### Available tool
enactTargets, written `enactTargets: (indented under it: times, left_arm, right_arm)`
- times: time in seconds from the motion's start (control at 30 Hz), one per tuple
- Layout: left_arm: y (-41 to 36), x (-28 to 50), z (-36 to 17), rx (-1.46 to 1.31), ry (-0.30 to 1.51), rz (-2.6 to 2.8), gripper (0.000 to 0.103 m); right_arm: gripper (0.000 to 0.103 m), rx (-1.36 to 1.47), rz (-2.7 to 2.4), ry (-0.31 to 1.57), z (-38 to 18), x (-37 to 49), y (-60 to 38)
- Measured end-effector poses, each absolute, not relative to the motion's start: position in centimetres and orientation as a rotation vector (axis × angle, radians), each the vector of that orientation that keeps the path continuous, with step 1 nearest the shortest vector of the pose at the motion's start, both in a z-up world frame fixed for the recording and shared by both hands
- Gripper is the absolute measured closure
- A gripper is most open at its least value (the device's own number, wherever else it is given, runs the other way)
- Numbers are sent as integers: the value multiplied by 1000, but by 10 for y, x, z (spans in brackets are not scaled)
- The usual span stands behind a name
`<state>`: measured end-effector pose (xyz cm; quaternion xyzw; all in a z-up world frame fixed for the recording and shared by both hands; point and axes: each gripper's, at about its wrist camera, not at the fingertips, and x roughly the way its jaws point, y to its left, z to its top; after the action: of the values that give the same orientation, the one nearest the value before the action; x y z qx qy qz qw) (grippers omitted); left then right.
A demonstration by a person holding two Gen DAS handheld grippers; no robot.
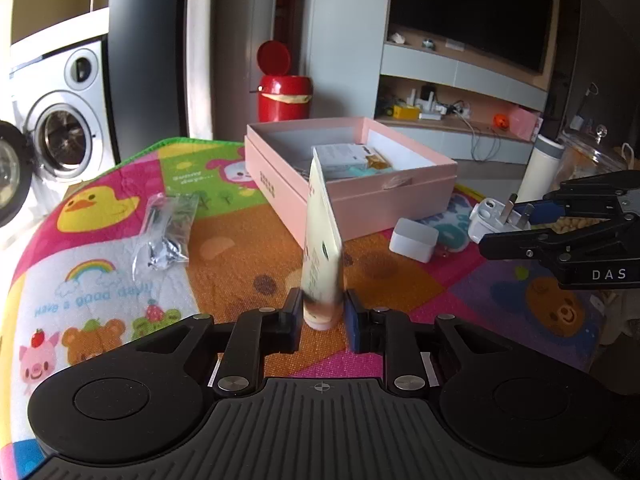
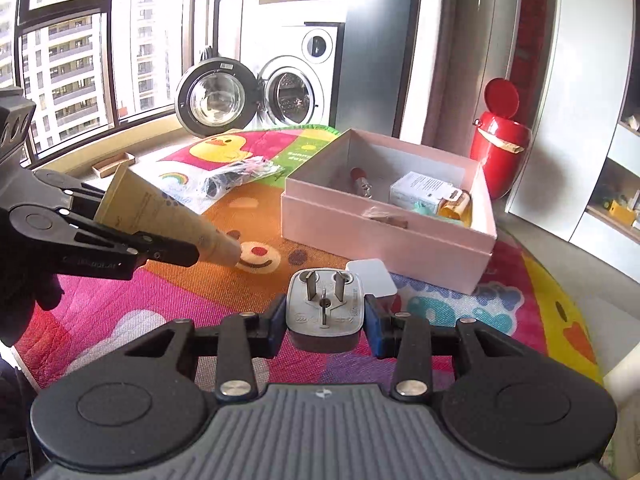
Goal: Organize rigid objects
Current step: 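Lift the tube and plug with both grippers toward the pink box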
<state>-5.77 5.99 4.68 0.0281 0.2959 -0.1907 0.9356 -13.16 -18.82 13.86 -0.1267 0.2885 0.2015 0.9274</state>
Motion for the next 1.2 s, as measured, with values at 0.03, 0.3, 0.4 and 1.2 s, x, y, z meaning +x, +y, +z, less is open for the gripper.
enactTargets:
  times: [0.03, 0.3, 0.4, 1.2]
  left_arm:
    - [59, -61, 55, 53, 576, -396, 90]
    - [47, -34, 127, 41, 384, -401, 95]
    - [52, -26, 127, 16, 441, -415, 93]
    - [22, 11, 13, 157, 842, -466, 66]
  right_arm:
    - [64, -253, 400, 565, 146, -133, -192]
    - [64, -203, 335, 397, 193, -144, -207]
    - [64, -205, 345, 417, 188, -148, -211]
    - [56, -219, 348, 709, 81, -115, -190]
